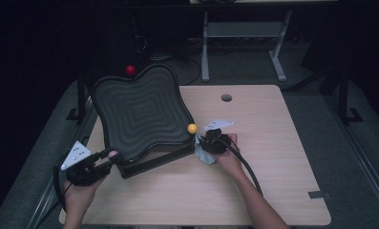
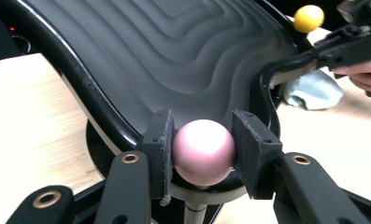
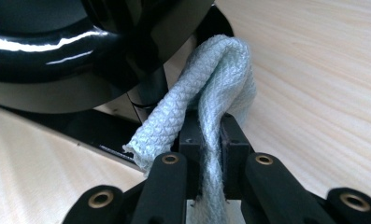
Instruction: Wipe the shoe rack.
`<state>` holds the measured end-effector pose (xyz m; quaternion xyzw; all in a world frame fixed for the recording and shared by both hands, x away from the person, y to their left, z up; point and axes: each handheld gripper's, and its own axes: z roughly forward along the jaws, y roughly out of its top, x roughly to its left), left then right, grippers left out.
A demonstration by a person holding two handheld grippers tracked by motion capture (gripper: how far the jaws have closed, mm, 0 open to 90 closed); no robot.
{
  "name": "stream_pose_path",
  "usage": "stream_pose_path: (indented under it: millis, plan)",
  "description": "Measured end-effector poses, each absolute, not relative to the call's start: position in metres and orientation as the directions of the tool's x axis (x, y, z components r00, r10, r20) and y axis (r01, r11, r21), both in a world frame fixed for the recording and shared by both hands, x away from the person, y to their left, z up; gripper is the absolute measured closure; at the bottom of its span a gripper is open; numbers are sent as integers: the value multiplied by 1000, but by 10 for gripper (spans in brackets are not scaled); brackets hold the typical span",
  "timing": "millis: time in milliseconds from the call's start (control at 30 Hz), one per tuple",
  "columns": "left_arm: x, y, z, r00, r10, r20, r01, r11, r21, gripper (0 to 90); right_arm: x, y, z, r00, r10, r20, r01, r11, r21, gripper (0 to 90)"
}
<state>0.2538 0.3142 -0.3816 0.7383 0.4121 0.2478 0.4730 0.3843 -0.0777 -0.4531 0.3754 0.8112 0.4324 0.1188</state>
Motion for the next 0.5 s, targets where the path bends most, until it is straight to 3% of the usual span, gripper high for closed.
stream_pose_path:
  millis: [500]
  plan:
    - [288,296,-381,585,811,-15,361,-244,900,601,362,-109,-453,-708,695,127,495,360,791,826]
